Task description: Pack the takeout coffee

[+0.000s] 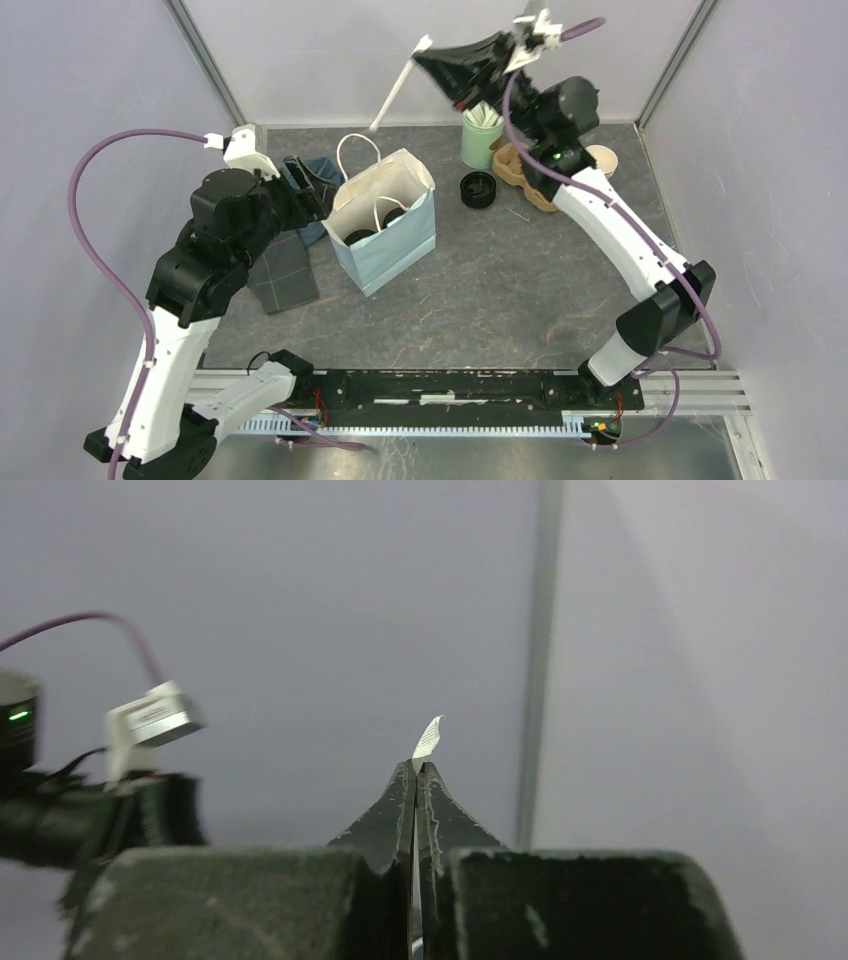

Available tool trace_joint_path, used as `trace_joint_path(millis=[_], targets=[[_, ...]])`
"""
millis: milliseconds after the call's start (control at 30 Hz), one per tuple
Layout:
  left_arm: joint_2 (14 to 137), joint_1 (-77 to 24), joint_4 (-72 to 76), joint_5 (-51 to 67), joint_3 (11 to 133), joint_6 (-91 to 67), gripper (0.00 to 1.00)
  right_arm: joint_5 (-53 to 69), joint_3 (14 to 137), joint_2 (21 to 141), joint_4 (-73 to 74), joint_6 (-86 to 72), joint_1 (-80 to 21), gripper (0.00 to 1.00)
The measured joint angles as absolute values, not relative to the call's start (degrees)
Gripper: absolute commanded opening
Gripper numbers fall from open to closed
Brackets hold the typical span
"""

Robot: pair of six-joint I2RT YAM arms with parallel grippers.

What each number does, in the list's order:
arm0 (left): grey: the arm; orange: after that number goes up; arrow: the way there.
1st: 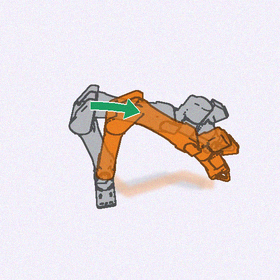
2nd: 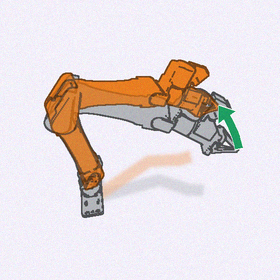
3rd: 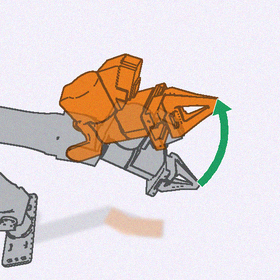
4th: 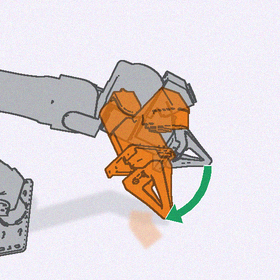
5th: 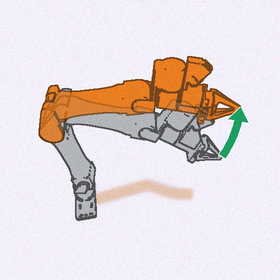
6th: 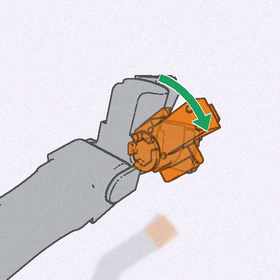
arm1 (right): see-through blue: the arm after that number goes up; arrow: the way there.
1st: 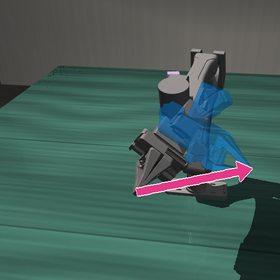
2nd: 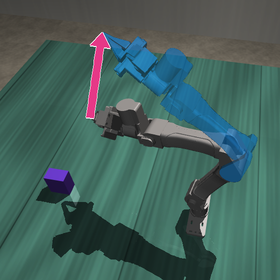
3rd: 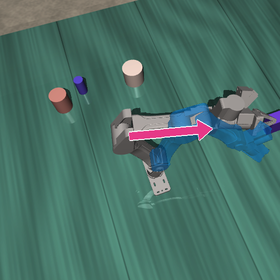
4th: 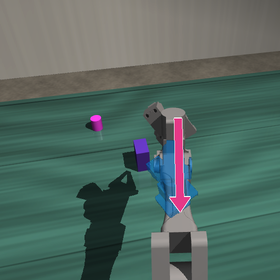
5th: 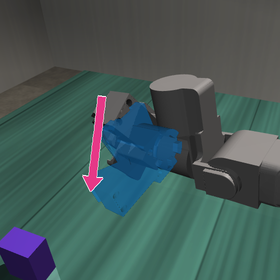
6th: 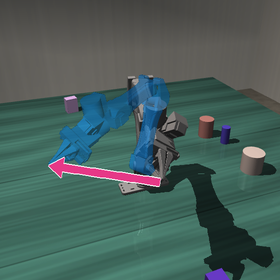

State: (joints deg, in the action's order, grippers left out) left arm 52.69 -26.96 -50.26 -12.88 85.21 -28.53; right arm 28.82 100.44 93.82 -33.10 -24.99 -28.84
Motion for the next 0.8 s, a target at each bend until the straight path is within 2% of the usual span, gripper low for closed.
trace_joint_path(millis=[167,500,633,800], targets=[[51.79,-26.96,-50.41,-12.91,85.21,-28.56,0.72,32.47,94.45,90.59,-32.47,-21.89,-37.89,0.00],[51.24,-26.96,-50.41,-12.93,85.21,-28.56,0.72,32.25,86.00,90.85,-26.37,-11.75,-40.47,0.00],[51.37,-26.96,-50.39,-12.93,85.21,-28.56,0.72,31.86,84.09,93.19,-28.21,-8.64,-41.19,0.00],[51.72,-26.96,-50.39,-12.93,85.21,-28.56,0.73,31.27,82.50,99.09,-31.48,-7.75,-41.85,0.41]])
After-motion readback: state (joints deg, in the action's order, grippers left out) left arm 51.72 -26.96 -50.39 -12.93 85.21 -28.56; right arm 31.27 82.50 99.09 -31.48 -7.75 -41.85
